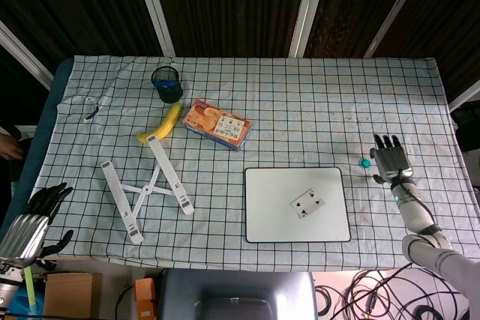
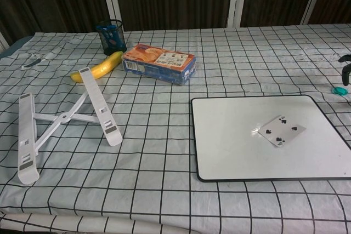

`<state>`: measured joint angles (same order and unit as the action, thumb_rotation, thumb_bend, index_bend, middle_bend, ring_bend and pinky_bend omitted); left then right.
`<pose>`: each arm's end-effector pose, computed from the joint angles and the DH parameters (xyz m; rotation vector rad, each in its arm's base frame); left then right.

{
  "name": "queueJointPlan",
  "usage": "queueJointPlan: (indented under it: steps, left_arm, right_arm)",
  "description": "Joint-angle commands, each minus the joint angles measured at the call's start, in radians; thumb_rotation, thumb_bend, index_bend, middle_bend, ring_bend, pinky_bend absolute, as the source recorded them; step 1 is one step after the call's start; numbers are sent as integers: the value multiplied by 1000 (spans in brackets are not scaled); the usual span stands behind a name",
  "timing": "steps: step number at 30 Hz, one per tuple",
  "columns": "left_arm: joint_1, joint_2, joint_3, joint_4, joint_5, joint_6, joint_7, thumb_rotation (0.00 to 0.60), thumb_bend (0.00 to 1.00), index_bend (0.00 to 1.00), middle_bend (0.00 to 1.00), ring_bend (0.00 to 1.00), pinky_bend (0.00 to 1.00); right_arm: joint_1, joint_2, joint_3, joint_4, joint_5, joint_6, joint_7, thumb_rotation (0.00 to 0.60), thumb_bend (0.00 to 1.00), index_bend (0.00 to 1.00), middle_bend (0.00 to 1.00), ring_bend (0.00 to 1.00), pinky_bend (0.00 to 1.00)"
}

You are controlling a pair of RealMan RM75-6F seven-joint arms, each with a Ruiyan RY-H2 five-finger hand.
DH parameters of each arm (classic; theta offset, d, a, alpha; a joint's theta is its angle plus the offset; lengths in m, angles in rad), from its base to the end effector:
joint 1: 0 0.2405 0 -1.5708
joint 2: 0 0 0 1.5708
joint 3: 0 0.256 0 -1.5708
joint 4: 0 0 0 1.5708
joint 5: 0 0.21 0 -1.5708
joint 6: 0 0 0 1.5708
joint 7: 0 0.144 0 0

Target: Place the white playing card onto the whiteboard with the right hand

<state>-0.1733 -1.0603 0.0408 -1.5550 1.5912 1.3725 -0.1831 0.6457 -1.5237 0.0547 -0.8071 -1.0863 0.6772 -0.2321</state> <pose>-0.3155 0.1885 0.1532 -1.5833 -1.0205 -0.9066 -0.3590 -0.3843 0.0657 1.6815 -0.8342 0.2467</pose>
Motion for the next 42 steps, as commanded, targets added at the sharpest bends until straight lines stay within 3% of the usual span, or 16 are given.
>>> queueJointPlan:
  steps: [1, 12, 18, 28, 32, 38, 42]
  left_arm:
    - [1, 0, 0, 0, -2, 0, 1, 600, 363, 0, 0, 0, 0]
    - [2, 1, -4, 1, -15, -2, -2, 600, 363, 0, 0, 0, 0]
    - [2, 3, -4, 0, -15, -2, -3, 600, 364, 0, 0, 0, 0]
    - [3, 4, -3, -2, -12, 1, -4, 600, 363, 0, 0, 0, 0]
    - [4, 4, -3, -2, -10, 3, -7, 600, 363, 0, 0, 0, 0]
    - [1, 3, -3, -2, -8, 1, -6, 600, 362, 0, 0, 0, 0]
    - [0, 3, -2, -4, -5, 1, -3, 600, 364, 0, 0, 0, 0]
  right_arm:
    - [12, -45, 6, 65, -41, -27, 51, 600, 219, 383, 0, 0, 0]
    - [32, -73, 26, 118, -100, -50, 133, 600, 218, 441, 0, 0, 0]
    - [29, -81, 29, 138, -112, -56, 134, 600, 219, 544, 0, 0, 0]
    - [16, -64, 44, 124, -113, -49, 127, 600, 220, 587, 0, 0, 0]
    - [0, -14, 50, 42, -141, 22, 140, 600, 219, 586, 0, 0, 0]
    - [-34, 128, 47, -257, -230, 180, 149, 600, 219, 580, 0, 0, 0]
    - [-38, 187, 24, -441, -281, 213, 115, 600, 219, 573, 0, 0, 0]
